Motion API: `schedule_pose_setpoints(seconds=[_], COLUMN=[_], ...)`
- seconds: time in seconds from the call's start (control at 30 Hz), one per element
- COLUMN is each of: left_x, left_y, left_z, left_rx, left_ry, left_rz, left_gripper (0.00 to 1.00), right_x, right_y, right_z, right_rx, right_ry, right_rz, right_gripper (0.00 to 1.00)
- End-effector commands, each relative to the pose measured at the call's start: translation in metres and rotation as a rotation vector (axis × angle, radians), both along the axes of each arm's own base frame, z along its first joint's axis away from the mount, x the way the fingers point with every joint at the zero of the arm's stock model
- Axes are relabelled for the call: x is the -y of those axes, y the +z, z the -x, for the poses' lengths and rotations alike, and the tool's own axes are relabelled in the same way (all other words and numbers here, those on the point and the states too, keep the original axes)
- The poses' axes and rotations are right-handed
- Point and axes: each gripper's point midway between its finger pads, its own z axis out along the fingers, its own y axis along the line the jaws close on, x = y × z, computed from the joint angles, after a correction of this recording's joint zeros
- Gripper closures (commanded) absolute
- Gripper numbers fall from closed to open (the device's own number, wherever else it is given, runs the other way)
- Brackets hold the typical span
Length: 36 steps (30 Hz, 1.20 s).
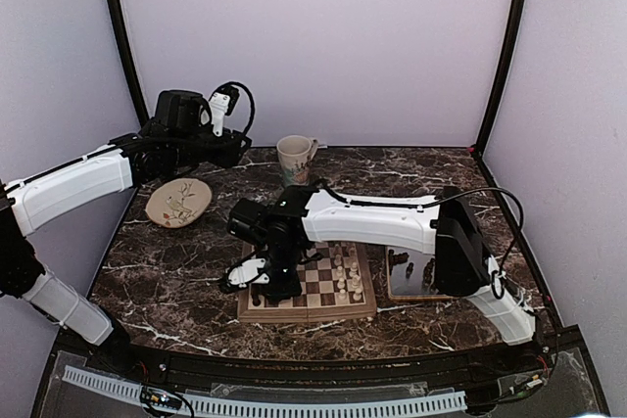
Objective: Set up the chess pieces on the board
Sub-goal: Place the pawn at a7, then pick up the pawn from the storage box.
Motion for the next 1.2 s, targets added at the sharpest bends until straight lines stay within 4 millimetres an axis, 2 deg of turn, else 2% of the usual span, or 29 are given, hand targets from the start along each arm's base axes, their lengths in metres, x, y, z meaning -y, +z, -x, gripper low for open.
schedule_pose_setpoints(seconds=[0.0,0.13,0.27,0.4,0.5,0.57,0.67,0.77,0.87,0.97,1.07,1.17], left_x=[-0.001,0.0,0.001,0.002,0.003,0.003,0.005,0.007,0.007,0.009,0.011,0.013], left_y=[0.009,0.008,0.006,0.004,0.001,-0.001,-0.004,-0.005,-0.007,-0.009,-0.012,-0.015], left_z=[0.001,0.001,0.0,0.0,-0.001,-0.001,-0.002,-0.002,-0.002,-0.002,-0.003,-0.003], left_rx=[0.02,0.018,0.011,0.004,-0.001,-0.005,-0.016,-0.023,-0.027,-0.033,-0.042,-0.054], left_ry=[-0.008,-0.011,-0.015,-0.019,-0.02,-0.022,-0.026,-0.033,-0.035,-0.04,-0.049,-0.056], left_rz=[0.008,0.006,0.005,0.004,0.0,-0.002,-0.005,-0.005,-0.008,-0.01,-0.01,-0.012], left_gripper=[0.52,0.52,0.52,0.52,0.52,0.52,0.52,0.52,0.52,0.52,0.52,0.52], right_x=[-0.006,-0.008,-0.003,0.009,0.027,0.044,0.077,0.113,0.159,0.201,0.237,0.263], right_y=[-0.004,0.001,0.018,0.049,0.073,0.084,0.089,0.089,0.088,0.084,0.072,0.048], right_z=[0.006,0.004,0.0,-0.01,-0.019,-0.026,-0.038,-0.069,-0.106,-0.131,-0.139,-0.13], right_rx=[-0.01,-0.008,0.011,0.027,0.025,0.031,0.027,0.017,-0.01,0.0,-0.007,-0.037], right_ry=[0.008,0.002,-0.011,-0.041,-0.077,-0.105,-0.16,-0.273,-0.419,-0.54,-0.626,-0.666], right_rz=[-0.004,-0.012,-0.042,-0.087,-0.127,-0.149,-0.165,-0.179,-0.176,-0.171,-0.133,-0.055], right_gripper=[0.83,0.81,0.73,0.7,0.69,0.68,0.67,0.67,0.67,0.68,0.68,0.69])
